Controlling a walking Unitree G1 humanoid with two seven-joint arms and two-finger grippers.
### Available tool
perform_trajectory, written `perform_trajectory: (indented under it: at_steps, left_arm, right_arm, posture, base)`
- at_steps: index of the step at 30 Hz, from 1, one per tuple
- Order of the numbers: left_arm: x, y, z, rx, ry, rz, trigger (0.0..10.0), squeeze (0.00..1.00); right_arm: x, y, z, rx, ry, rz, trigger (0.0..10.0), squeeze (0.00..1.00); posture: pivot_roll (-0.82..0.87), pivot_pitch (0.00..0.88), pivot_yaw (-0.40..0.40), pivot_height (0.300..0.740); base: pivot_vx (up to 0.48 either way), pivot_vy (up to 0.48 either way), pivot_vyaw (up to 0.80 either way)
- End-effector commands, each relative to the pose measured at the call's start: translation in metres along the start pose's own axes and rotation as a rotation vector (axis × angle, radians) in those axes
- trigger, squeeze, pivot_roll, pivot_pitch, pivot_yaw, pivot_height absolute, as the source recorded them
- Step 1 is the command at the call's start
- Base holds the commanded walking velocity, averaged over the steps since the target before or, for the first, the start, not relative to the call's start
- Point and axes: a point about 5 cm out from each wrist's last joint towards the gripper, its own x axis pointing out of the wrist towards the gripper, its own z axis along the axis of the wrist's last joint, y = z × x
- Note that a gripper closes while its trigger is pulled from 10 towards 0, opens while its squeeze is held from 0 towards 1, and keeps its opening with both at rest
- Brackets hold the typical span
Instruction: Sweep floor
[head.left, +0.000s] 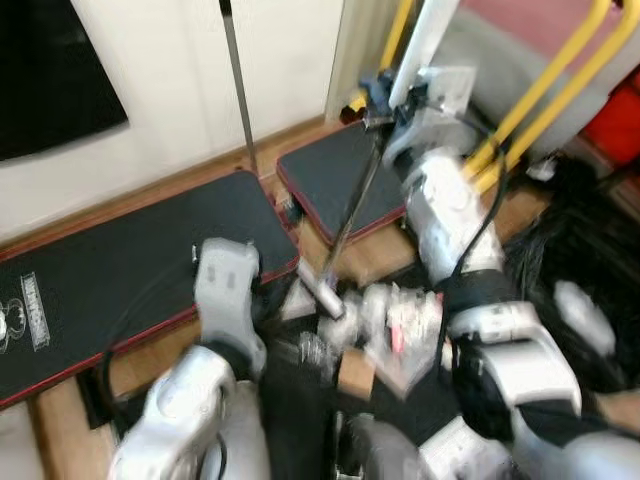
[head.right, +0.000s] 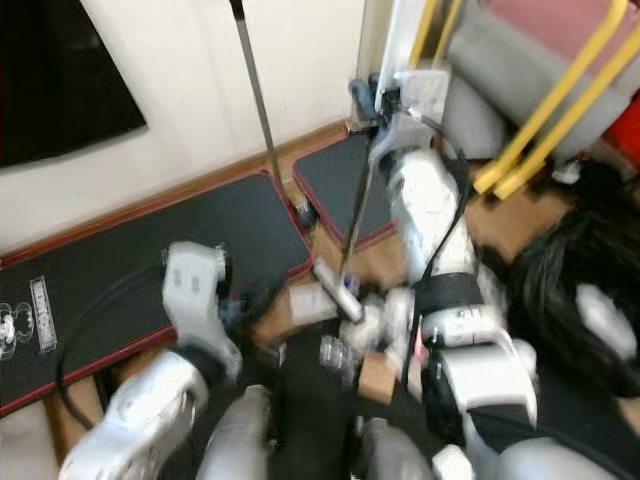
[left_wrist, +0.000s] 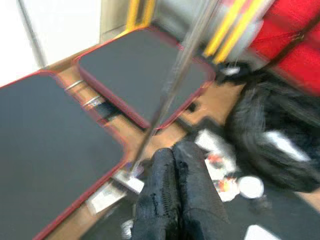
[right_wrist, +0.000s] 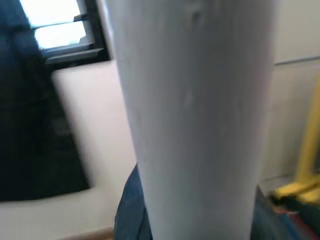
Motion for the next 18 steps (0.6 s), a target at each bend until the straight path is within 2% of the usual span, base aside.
perform_trajectory:
  at_steps: [1,4,7,11,15,18]
  left_arm:
    - [-0.001,-0.008,-0.004,-0.018,0.010,-0.047,10.0,0.00]
    - [0.001,-0.008,-0.004,-0.017,0.004,-0.049,10.0,0.00]
    - [0.004,-0.007,-0.005,-0.014,-0.005,-0.041,10.0,0.00]
    - [0.006,-0.004,-0.006,-0.023,-0.004,-0.024,10.0,0.00]
    - [0.006,-0.004,-0.008,-0.026,0.001,-0.020,10.0,0.00]
    - [0.006,-0.003,-0.010,-0.034,0.012,-0.014,10.0,0.00]
  right_arm:
    - [-0.002,0.002,0.012,0.009,-0.055,0.054,10.0,0.00]
    - [-0.004,0.008,0.012,0.026,-0.042,0.081,10.0,0.00]
    - [-0.008,0.015,0.008,0.054,0.004,0.099,10.0,0.00]
    - [-0.012,0.025,0.004,0.074,0.032,0.132,10.0,0.00]
    - [-0.014,0.028,0.003,0.081,0.037,0.137,10.0,0.00]
    - [-0.017,0.036,-0.005,0.120,0.062,0.129,10.0,0.00]
  posture:
    - [-0.03,0.296,-0.167,0.740]
    - [-0.03,0.291,-0.169,0.740]
    - [-0.03,0.289,-0.169,0.740]
    - [-0.04,0.289,-0.170,0.740]
    - [-0.04,0.288,-0.168,0.740]
    - [-0.04,0.289,-0.168,0.740]
  base:
    - [0.375,0.000,0.00]
    - [0.360,0.000,0.80]
    - [0.279,0.000,0.00]
    - [0.000,0.000,0.00]
    - [0.000,0.000,0.00]
    - [0.000,0.000,0.00]
